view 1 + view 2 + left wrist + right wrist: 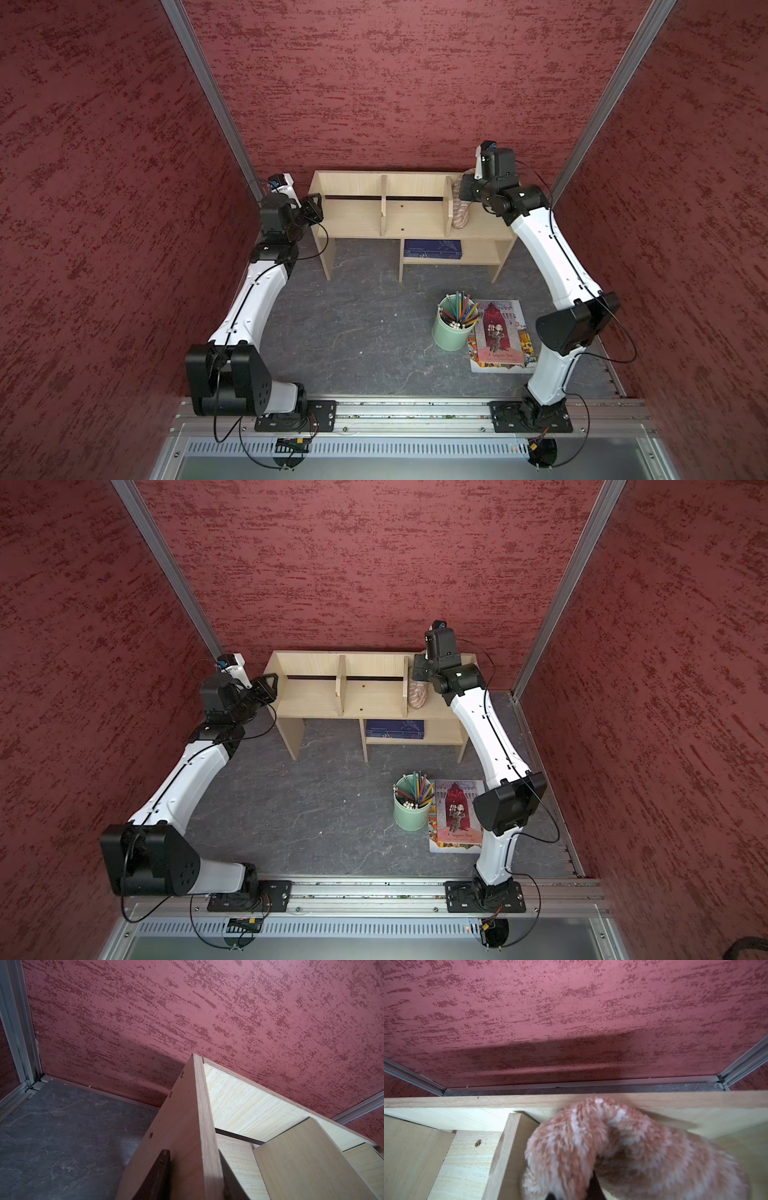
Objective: Wipe the bookshelf clean with a cloth
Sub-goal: Wipe the dust from the shelf.
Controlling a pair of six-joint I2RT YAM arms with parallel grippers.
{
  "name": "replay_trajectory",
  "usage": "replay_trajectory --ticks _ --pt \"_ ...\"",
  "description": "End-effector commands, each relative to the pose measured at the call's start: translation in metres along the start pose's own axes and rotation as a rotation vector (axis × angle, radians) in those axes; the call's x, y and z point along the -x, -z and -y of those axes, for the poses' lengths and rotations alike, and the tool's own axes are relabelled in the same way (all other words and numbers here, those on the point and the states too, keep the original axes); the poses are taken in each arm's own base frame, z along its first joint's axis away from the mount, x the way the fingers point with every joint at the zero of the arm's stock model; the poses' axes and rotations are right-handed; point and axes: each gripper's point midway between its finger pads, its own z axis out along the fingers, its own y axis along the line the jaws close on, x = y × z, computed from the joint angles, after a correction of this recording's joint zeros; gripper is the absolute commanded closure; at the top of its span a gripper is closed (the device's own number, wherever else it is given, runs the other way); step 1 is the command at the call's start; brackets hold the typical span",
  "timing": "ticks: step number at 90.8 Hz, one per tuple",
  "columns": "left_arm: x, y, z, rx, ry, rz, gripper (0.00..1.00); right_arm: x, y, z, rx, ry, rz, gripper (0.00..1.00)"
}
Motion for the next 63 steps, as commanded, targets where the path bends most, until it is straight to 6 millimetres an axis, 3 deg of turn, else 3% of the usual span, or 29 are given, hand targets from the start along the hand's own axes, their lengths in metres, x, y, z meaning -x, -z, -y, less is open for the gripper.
replay_trajectory --ticks 1,22,40,53,63 --pt "-0.026 -0.002 0.013 -0.070 0.085 -0.093 1.00 0.046 0.027 0.018 -0.144 -0.003 0.164 1.00" --pt "-0.027 -0.003 0.009 -0.061 0.090 -0.094 1.00 0.057 0.060 0.085 -0.405 0.050 0.180 1.00" --pt "-0.027 -0.003 0.007 -0.051 0.089 -0.092 1.00 0.037 0.084 0.130 -0.501 0.040 0.136 1.00" --pt "-0.027 -0.003 0.007 -0.050 0.094 -0.091 1.00 0.006 0.097 0.139 -0.493 0.018 0.088 1.00" --pt "-0.027 -0.002 0.007 -0.052 0.095 -0.091 1.00 -0.014 0.096 0.136 -0.453 0.017 0.060 1.00"
